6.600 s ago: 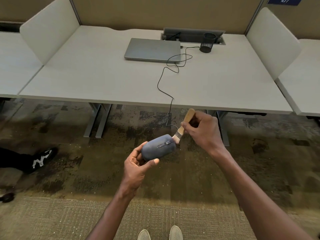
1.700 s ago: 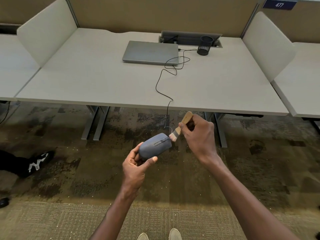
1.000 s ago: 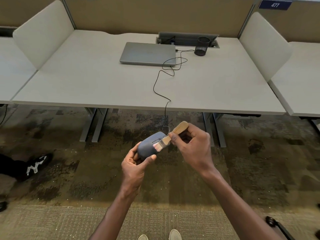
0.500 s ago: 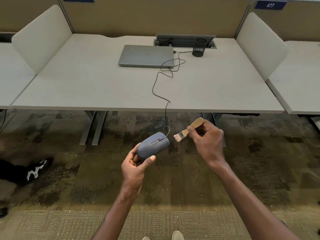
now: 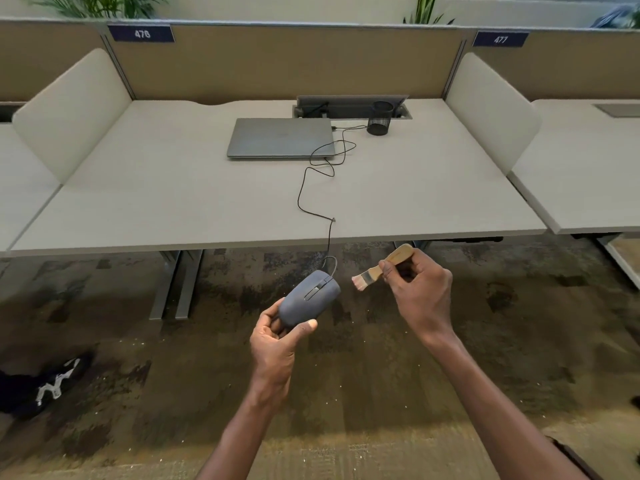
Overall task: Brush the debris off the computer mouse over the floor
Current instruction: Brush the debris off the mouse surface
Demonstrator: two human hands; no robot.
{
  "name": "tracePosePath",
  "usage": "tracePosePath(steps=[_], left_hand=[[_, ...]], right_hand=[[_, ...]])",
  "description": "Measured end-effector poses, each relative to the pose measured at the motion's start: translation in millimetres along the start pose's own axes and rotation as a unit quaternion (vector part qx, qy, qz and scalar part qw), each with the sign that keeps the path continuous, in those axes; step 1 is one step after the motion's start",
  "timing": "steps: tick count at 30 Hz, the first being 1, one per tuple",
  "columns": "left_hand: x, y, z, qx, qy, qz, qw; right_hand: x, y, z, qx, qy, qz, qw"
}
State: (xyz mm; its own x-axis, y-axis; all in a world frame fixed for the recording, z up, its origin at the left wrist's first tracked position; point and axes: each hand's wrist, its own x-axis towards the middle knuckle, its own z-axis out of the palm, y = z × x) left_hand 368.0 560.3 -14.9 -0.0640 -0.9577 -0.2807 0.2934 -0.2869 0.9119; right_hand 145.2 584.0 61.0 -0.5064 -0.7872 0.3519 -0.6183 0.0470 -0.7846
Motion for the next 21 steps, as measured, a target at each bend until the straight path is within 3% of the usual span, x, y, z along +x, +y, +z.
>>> tracePosePath(steps=[11, 21], left_hand=[[28.3, 27.6, 23.4, 0.004, -0.001, 0.029, 1.0], [89.6, 22.8, 99.3, 0.022, 0.014, 0.069, 0.997]], right_hand=[[41.2, -6.0, 3.6, -0.016, 0.032, 0.015, 0.999], [145.6, 25.9, 7.7, -0.018, 0.029, -0.02, 0.999]])
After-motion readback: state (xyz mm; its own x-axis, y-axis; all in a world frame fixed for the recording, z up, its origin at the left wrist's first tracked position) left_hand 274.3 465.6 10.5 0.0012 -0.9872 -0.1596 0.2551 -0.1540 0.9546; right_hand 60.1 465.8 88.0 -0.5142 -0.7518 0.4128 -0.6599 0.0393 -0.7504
